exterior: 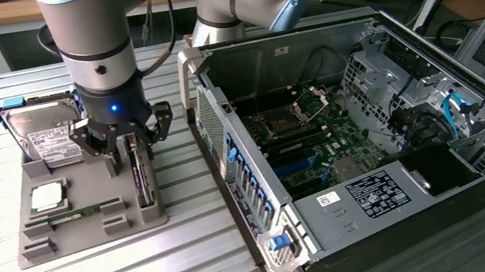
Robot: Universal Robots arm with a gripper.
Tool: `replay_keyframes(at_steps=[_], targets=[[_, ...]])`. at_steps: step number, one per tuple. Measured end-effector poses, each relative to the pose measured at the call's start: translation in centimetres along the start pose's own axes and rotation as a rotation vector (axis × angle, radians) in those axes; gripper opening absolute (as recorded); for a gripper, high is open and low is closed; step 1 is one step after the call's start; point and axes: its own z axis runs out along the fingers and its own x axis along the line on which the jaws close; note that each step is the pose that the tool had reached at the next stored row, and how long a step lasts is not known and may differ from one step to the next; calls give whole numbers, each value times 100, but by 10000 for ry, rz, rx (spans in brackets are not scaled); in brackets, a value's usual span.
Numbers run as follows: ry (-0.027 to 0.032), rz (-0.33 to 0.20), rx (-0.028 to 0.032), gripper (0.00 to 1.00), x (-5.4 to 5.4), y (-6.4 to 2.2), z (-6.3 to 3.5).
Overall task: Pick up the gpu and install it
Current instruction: 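Pick up the gpu and move the gpu toward the slot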
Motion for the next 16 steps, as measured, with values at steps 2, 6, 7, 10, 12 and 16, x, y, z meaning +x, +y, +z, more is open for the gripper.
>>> replay_keyframes(at_steps=[2, 6, 7, 10, 12, 16], targets=[[1, -1, 0, 54, 1, -1, 9], [0, -1, 0, 54, 1, -1, 16], [0, -1, 0, 54, 1, -1, 16], [0, -1, 0, 54, 1, -1, 16], [0, -2, 0, 54, 1, -1, 16], [0, -1, 0, 46, 1, -1, 16]])
